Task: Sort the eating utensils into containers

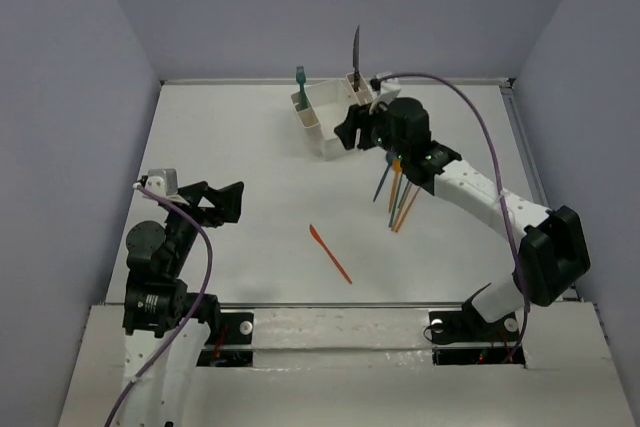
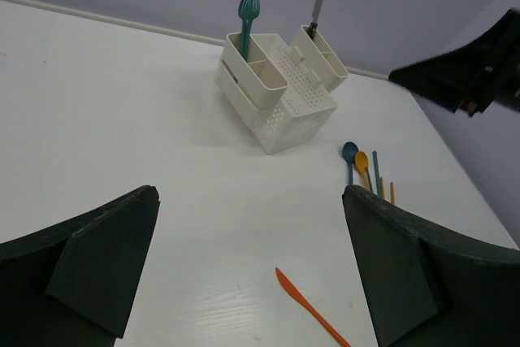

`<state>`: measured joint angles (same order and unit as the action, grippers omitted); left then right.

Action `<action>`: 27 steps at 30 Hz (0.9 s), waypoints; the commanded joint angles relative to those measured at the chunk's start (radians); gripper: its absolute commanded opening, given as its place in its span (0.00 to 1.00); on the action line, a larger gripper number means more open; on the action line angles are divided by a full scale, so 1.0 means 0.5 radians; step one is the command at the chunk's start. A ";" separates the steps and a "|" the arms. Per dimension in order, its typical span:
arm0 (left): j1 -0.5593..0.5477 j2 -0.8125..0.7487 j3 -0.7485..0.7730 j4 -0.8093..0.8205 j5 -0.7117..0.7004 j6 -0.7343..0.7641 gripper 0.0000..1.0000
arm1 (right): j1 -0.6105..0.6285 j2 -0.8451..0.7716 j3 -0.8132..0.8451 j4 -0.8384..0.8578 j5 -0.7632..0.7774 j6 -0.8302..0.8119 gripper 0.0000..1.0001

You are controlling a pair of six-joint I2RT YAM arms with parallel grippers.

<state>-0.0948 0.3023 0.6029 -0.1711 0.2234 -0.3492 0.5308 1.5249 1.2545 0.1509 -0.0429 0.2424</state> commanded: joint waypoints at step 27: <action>0.015 -0.089 -0.031 0.127 0.102 0.005 0.99 | 1.160 0.460 -0.362 -1.121 0.546 0.426 0.53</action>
<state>-0.0940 0.2707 0.5972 -0.1616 0.2584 -0.3492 1.0908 1.7290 1.0279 -0.4168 0.2150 0.4309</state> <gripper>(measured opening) 0.988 0.540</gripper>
